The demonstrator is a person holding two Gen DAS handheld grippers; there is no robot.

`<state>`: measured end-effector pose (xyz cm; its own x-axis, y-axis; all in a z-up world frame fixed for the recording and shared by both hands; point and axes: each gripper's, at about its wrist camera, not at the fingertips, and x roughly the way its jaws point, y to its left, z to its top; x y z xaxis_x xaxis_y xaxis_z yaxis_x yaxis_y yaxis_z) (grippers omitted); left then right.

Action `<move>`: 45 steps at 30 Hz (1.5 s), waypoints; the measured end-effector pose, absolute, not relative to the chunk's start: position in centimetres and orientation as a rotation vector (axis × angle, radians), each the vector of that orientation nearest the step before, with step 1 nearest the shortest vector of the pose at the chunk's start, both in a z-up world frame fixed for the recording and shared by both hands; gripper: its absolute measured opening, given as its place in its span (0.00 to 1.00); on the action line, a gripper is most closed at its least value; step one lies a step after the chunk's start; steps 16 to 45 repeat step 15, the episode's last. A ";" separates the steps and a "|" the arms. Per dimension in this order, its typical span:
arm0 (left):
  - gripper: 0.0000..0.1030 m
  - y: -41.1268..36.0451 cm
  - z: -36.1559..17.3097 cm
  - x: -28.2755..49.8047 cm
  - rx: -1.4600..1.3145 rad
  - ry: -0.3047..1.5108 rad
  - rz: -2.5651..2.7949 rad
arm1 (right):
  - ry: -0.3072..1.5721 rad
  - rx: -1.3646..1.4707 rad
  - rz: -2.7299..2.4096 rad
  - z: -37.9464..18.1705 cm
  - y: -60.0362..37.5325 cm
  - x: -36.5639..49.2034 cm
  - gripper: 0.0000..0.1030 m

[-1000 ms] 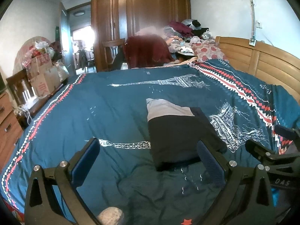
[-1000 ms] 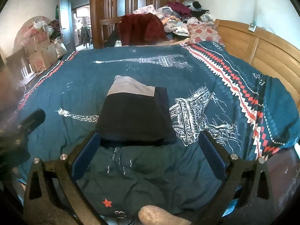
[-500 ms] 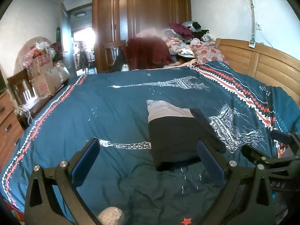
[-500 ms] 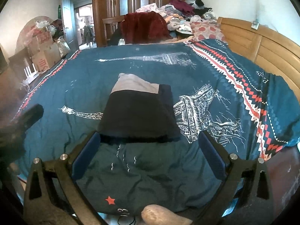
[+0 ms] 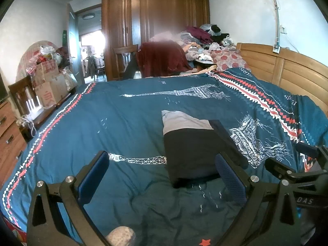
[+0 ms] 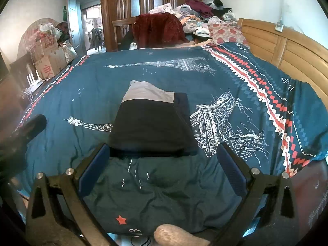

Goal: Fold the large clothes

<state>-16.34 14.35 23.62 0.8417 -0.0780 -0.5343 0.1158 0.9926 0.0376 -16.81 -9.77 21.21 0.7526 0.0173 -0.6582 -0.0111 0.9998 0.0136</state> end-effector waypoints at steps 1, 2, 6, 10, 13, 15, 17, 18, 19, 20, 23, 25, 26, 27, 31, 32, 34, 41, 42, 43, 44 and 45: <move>1.00 14.4 23.6 -16.3 0.068 0.563 -0.103 | 0.718 0.008 0.015 21.2 -9.7 -16.8 0.99; 1.00 14.4 23.7 -16.3 0.070 0.562 -0.103 | 0.719 0.006 0.015 21.2 -9.7 -16.8 0.99; 1.00 14.5 23.7 -16.2 0.074 0.562 -0.105 | 0.721 0.005 0.018 21.2 -9.5 -16.6 0.99; 1.00 14.5 23.7 -16.1 0.076 0.562 -0.105 | 0.722 0.007 0.031 21.3 -9.5 -16.4 0.99; 1.00 14.5 23.7 -16.1 0.074 0.564 -0.105 | 0.718 0.017 0.032 21.3 -9.7 -16.3 0.99; 1.00 14.5 23.7 -16.1 0.073 0.563 -0.107 | 0.711 0.010 0.027 21.4 -9.7 -16.4 0.99; 1.00 14.5 23.7 -16.1 0.073 0.563 -0.107 | 0.711 0.010 0.027 21.4 -9.7 -16.4 0.99; 1.00 14.5 23.7 -16.1 0.073 0.563 -0.107 | 0.711 0.010 0.027 21.4 -9.7 -16.4 0.99; 1.00 14.5 23.7 -16.1 0.073 0.563 -0.107 | 0.711 0.010 0.027 21.4 -9.7 -16.4 0.99; 1.00 14.5 23.7 -16.1 0.073 0.563 -0.107 | 0.711 0.010 0.027 21.4 -9.7 -16.4 0.99; 1.00 14.5 23.7 -16.1 0.073 0.563 -0.107 | 0.711 0.010 0.027 21.4 -9.7 -16.4 0.99; 1.00 14.5 23.7 -16.1 0.073 0.563 -0.107 | 0.711 0.010 0.027 21.4 -9.7 -16.4 0.99; 1.00 14.5 23.7 -16.1 0.073 0.563 -0.107 | 0.711 0.010 0.027 21.4 -9.7 -16.4 0.99; 1.00 14.5 23.7 -16.1 0.073 0.563 -0.107 | 0.711 0.010 0.027 21.4 -9.7 -16.4 0.99; 1.00 14.5 23.7 -16.1 0.073 0.563 -0.107 | 0.711 0.010 0.027 21.4 -9.7 -16.4 0.99; 1.00 14.5 23.7 -16.1 0.073 0.563 -0.107 | 0.711 0.010 0.027 21.4 -9.7 -16.4 0.99; 1.00 14.5 23.7 -16.1 0.073 0.563 -0.107 | 0.711 0.010 0.027 21.4 -9.7 -16.4 0.99; 1.00 14.5 23.7 -16.1 0.073 0.563 -0.107 | 0.711 0.010 0.027 21.4 -9.7 -16.4 0.99; 1.00 14.5 23.7 -16.1 0.073 0.563 -0.107 | 0.711 0.010 0.027 21.4 -9.7 -16.4 0.99; 1.00 14.5 23.7 -16.1 0.073 0.563 -0.107 | 0.711 0.010 0.027 21.4 -9.7 -16.4 0.99; 1.00 14.5 23.7 -16.1 0.073 0.563 -0.107 | 0.711 0.010 0.027 21.4 -9.7 -16.4 0.99; 1.00 14.5 23.7 -16.1 0.073 0.563 -0.107 | 0.711 0.010 0.027 21.4 -9.7 -16.4 0.99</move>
